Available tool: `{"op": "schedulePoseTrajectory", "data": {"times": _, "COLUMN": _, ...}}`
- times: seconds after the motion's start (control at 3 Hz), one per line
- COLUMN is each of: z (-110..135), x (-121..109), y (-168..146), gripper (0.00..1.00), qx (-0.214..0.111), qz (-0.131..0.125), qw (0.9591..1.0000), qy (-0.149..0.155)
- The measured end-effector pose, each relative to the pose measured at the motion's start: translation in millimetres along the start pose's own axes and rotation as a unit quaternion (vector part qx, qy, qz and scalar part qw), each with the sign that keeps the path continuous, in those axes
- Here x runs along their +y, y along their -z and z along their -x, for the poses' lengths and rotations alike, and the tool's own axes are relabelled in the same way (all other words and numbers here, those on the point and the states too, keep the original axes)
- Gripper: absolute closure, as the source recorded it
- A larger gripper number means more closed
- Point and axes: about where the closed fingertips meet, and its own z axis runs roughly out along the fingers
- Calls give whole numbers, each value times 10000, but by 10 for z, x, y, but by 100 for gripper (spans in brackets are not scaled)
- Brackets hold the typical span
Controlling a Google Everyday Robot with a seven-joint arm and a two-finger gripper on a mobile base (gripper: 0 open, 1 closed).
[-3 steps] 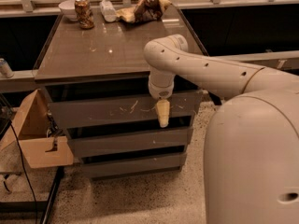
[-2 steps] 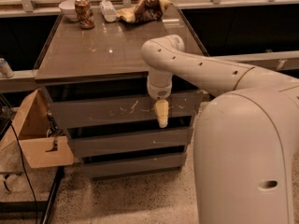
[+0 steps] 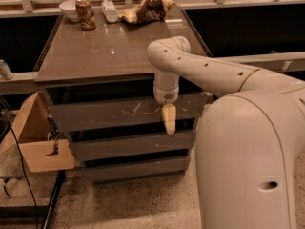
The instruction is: Open top drawer
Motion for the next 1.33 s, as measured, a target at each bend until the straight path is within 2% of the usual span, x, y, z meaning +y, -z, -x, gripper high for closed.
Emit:
{"op": "schedulePoseTrajectory", "data": {"times": 0.67, "z": -76, "x": 260, "y": 81, "gripper": 0, "qx": 31, "qz": 264, "qw": 9996, "qy": 24}}
{"op": "schedulePoseTrajectory", "data": {"times": 1.33, "z": -100, "x": 460, "y": 191, "gripper": 0, "qx": -11, "qz": 412, "qw": 9991, "qy": 102}}
